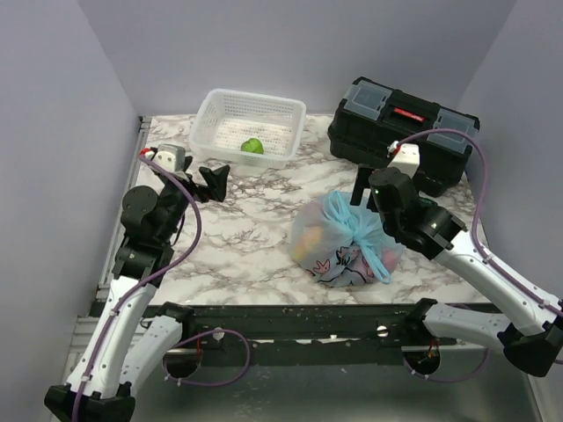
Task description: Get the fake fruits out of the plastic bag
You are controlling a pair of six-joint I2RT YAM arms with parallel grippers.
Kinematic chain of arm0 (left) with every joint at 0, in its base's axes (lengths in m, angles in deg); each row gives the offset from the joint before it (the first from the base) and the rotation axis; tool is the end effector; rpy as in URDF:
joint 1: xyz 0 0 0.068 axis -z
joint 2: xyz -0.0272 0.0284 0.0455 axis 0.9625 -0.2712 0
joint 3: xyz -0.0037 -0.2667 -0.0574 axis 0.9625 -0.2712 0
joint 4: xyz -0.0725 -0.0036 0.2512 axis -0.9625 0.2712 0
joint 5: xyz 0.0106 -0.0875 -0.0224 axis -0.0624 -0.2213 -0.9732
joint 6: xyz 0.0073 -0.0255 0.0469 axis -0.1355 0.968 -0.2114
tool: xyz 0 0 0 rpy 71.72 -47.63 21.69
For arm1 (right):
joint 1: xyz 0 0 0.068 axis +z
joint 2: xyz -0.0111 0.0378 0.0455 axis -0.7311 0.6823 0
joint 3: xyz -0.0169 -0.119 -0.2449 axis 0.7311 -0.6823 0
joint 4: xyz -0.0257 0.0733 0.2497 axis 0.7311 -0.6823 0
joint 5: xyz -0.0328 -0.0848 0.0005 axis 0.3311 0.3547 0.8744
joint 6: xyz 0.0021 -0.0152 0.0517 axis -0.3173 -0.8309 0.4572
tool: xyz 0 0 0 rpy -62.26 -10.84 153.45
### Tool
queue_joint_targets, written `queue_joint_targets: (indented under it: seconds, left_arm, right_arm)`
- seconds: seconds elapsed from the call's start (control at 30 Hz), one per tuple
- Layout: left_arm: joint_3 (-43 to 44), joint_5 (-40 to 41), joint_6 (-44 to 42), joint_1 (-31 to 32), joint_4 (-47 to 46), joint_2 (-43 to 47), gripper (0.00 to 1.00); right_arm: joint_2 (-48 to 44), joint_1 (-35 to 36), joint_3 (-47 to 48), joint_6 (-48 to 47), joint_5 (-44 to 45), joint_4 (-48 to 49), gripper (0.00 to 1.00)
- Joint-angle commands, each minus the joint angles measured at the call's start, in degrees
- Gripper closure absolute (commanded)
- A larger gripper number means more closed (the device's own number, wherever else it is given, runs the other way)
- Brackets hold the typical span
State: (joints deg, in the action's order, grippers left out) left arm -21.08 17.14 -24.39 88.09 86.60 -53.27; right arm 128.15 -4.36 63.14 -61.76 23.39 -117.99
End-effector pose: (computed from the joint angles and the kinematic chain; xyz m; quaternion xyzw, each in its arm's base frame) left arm 0.1587 -0.0429 0.3868 0.0542 0.6687 -0.1948 0.7155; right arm 0.1745 0.1276 0.3620 0.0620 0.8308 -0.0077 0.5531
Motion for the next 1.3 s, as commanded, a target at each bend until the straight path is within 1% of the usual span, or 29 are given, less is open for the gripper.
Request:
queue_joint_targets:
  seconds: [0.0, 0.2, 0.4, 0.6, 0.7, 0.77, 0.9, 1.07, 1.2, 1.27]
  left_arm:
    - [0.2, -5.8, 1.1, 4.3, -0.1, -1.3, 0.01]
    - [1.8, -7.3, 1.8, 9.3, 2.5, -4.7, 0.01]
    - [3.6, -7.5, 1.5, 11.8, 5.2, -6.7, 0.01]
    - [4.3, -5.4, 0.0, 13.4, 6.9, -7.0, 0.01]
    - [3.8, -5.6, -0.2, 14.3, 6.4, -6.4, 0.01]
    - [3.7, -5.6, -0.3, 14.9, 6.4, -6.6, 0.01]
    - [4.1, -7.3, 0.0, 16.2, 6.6, -7.5, 0.01]
    - [4.9, -7.9, -0.7, 18.8, 7.8, -9.4, 0.01]
    - [5.1, -8.4, -1.7, 20.9, 8.3, -10.6, 0.01]
    - [5.9, -8.0, -2.2, 21.9, 9.4, -11.3, 0.01]
  right_arm:
    - [1.2, -0.4, -1.3, 3.8, -0.5, -3.7, 0.00]
    - [0.1, -0.3, -5.1, 6.7, -4.0, -4.5, 0.00]
    - [0.6, -0.6, -9.4, 10.3, -5.1, -4.3, 0.00]
    - [0.8, -3.6, -12.2, 10.3, -12.2, -3.3, 0.00]
    - [-0.4, -3.8, -13.2, 9.2, -18.2, -1.1, 0.03]
    - [-0.2, -3.8, -13.6, 9.8, -20.4, -0.8, 0.05]
    - [0.8, -3.8, -16.0, 10.4, -21.0, 0.3, 0.13]
    - [0.9, -3.8, -18.9, 10.6, -22.2, 3.6, 0.26]
    - [2.2, -3.8, -19.2, 9.0, -25.7, 5.5, 0.42]
    - [2.8, -3.8, -19.8, 7.0, -27.9, 8.2, 0.51]
